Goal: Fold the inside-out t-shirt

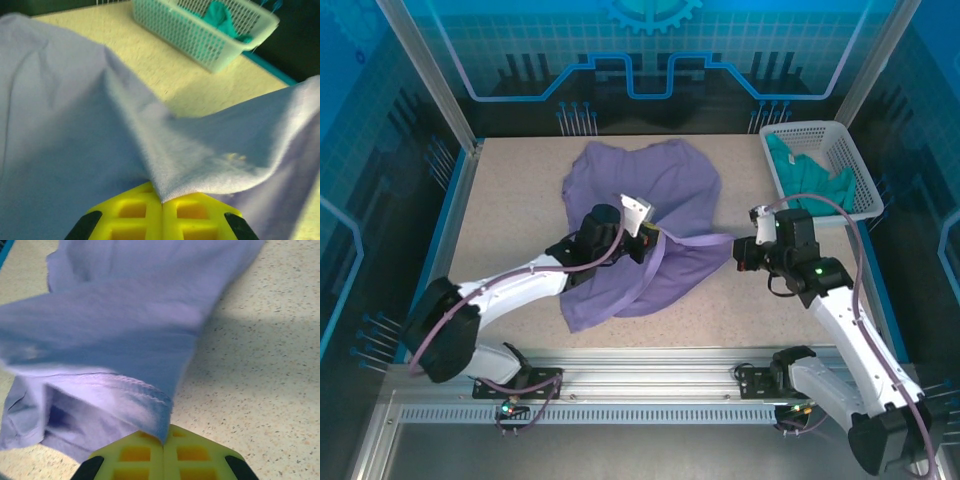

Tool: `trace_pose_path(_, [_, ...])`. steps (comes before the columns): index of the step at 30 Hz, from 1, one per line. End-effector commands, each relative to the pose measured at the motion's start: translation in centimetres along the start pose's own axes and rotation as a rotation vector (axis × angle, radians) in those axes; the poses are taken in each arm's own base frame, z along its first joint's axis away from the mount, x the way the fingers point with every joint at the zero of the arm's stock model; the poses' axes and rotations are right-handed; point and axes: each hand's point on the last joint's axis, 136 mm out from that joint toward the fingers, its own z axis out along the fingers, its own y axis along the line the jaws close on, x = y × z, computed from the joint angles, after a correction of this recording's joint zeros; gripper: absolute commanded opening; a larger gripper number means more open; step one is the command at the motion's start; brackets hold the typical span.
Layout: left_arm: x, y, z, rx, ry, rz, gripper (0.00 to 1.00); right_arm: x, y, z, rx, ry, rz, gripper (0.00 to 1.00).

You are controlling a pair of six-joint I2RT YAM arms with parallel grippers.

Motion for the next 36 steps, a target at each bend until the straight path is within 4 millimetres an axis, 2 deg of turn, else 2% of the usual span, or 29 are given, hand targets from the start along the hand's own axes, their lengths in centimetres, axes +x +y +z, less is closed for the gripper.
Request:
trace_pose_path(1, [-2.1,-2.1,-2.3,0.072,-0.028,-0.058,0.00,-3.0,-1.0,0.6,0.083,-0.064,0.005,0.00])
trace_pose_path(4, [-4.8,-3.3,-3.6,0.108,-0.065,-0.129,0.00,-5.7,-1.3,1.0,0.126,-0.086,-0.014,0.00])
trace_pose_path(6, [-5.9,-3.9,-3.8,0.123,-0.063,-0.184,0.00,-6.8,-1.6,1.1,0.162,-0.090,-0.027,0.00])
trace_pose_path(8, [-6.0,-4.3,-3.4,0.131,-0.048,-0.227,0.00,-7.3,-2.1,1.0,0.194,-0.092,-0.037,0.01])
trace_pose_path(9, [-5.8,-4.4,-3.0,0.136,-0.037,-0.244,0.00,-7.2,-2.2,0.9,0.201,-0.093,-0.044,0.04])
trace_pose_path(12, [-5.3,-4.4,-2.3,0.141,-0.010,-0.279,0.00,-5.8,-1.4,0.9,0.155,-0.098,-0.089,0.23])
trace_pose_path(14, [-5.2,-4.3,-2.1,0.136,-0.004,-0.278,0.00,-4.6,0.7,1.0,0.049,-0.111,-0.155,0.39])
trace_pose_path(16, [-5.1,-4.3,-2.1,0.132,0.003,-0.271,0.00,-2.2,2.5,1.7,-0.042,-0.099,-0.225,0.52])
trace_pose_path(19, [-4.8,-4.4,-2.0,0.135,0.023,-0.263,0.00,-0.7,5.2,2.2,-0.107,-0.125,-0.354,0.64])
trace_pose_path(22, [-4.4,-4.4,-2.1,0.138,0.039,-0.257,0.00,-0.8,6.8,2.9,-0.092,-0.174,-0.474,0.75])
trace_pose_path(24, [-4.2,-4.4,-2.3,0.136,0.049,-0.251,0.00,-1.4,7.1,3.7,-0.082,-0.190,-0.502,0.76])
trace_pose_path(27, [-3.9,-4.2,-2.4,0.126,0.049,-0.249,0.00,-1.5,8.7,5.1,-0.146,-0.190,-0.536,0.78])
trace_pose_path(31, [-3.8,-3.9,-2.7,0.103,0.050,-0.237,0.00,-0.4,11.0,6.7,-0.266,-0.148,-0.563,0.78])
trace_pose_path(33, [-3.8,-3.4,-2.9,0.078,0.047,-0.231,0.00,0.3,11.2,7.1,-0.276,-0.124,-0.571,0.78])
trace_pose_path(36, [-3.9,-3.0,-3.1,0.048,0.045,-0.216,0.00,1.3,10.0,6.9,-0.212,-0.088,-0.554,0.76])
